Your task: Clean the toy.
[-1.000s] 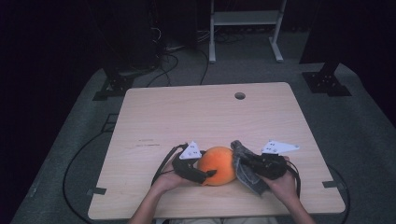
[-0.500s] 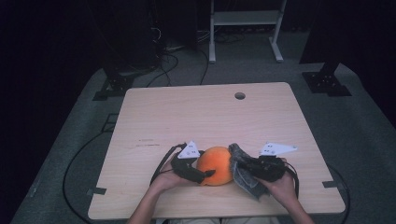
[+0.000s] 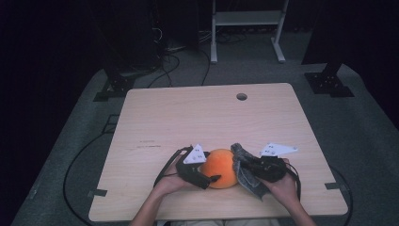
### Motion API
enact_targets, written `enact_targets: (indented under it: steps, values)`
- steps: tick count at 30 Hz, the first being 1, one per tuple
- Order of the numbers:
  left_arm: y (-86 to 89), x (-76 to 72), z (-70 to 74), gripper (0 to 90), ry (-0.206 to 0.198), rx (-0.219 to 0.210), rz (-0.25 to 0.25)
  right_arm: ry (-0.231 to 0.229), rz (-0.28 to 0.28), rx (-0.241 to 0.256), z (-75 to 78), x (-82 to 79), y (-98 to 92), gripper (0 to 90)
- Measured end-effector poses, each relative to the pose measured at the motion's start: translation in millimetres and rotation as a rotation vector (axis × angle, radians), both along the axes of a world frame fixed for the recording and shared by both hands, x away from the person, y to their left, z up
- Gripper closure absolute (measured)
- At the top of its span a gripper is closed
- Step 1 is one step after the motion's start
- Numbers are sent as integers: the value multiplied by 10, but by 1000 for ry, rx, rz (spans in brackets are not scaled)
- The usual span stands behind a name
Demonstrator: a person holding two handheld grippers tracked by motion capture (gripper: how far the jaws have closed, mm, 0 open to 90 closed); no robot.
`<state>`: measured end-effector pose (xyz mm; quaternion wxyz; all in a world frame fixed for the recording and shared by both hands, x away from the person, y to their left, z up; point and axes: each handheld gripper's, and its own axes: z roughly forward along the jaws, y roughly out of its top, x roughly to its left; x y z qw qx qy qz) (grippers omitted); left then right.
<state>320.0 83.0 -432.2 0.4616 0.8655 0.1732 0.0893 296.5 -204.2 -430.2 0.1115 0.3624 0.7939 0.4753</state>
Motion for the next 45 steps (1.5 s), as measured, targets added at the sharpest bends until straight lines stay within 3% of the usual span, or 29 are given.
enact_targets:
  steps: [3,4,7,10,11,12,14,16,18,20,22,24,26,28,30,32,33,35,37,40,42,44,45]
  values:
    - [-14,33,-38,59,63,22,8,8,-26,-12,-2,7,-35,779]
    - [-26,23,-50,84,44,42,3,-2,-29,-17,12,-7,-33,779]
    - [-78,-49,-5,178,-36,27,-22,-94,-38,-45,124,-104,53,779]
    - [-173,-143,67,210,-98,23,-58,-150,34,-5,241,-203,168,778]
    - [-188,-157,81,202,-104,34,-64,-161,43,-30,245,-217,203,779]
    - [-182,-154,86,182,-93,24,-68,-166,44,-56,228,-216,214,779]
    - [-134,-106,93,110,-50,-3,-41,-127,36,-44,171,-168,160,779]
    - [-96,-53,62,36,17,8,-1,-108,12,-39,138,-130,89,780]
    - [-88,-19,0,59,72,-1,-2,-95,-9,-38,137,-108,41,779]
    - [-94,-31,-2,136,36,-8,-8,-90,-20,-46,149,-104,26,779]
    - [-94,-61,43,220,-17,-26,-12,-158,-27,-66,223,-175,53,780]
    - [-139,-116,80,250,-68,-16,-40,-203,34,-17,340,-257,108,780]
    - [-202,-184,100,256,-109,-4,-80,-226,63,-41,401,-302,199,779]
    - [-229,-211,111,255,-115,9,-95,-223,63,-86,360,-286,232,779]
    - [-231,-205,97,256,-119,-4,-98,-190,54,-70,325,-244,166,779]
    - [-247,-217,88,263,-132,14,-117,-247,-14,-117,356,-277,145,779]
    - [-257,-233,86,263,-143,24,-127,-262,-15,-107,379,-300,150,779]
    - [-271,-256,91,263,-164,47,-145,-247,48,-55,400,-323,194,778]
    - [-265,-258,83,263,-170,64,-151,-229,79,-73,361,-312,257,777]
    - [-223,-224,65,273,-144,44,-137,-182,61,-57,318,-225,171,777]
    - [-203,-198,74,251,-107,1,-115,-156,22,-79,272,-173,75,776]
    - [-213,-164,96,170,-69,-59,-72,-113,22,-24,228,-139,-10,777]
    - [-229,-151,98,131,-71,-74,-36,-114,19,-22,226,-145,-12,777]
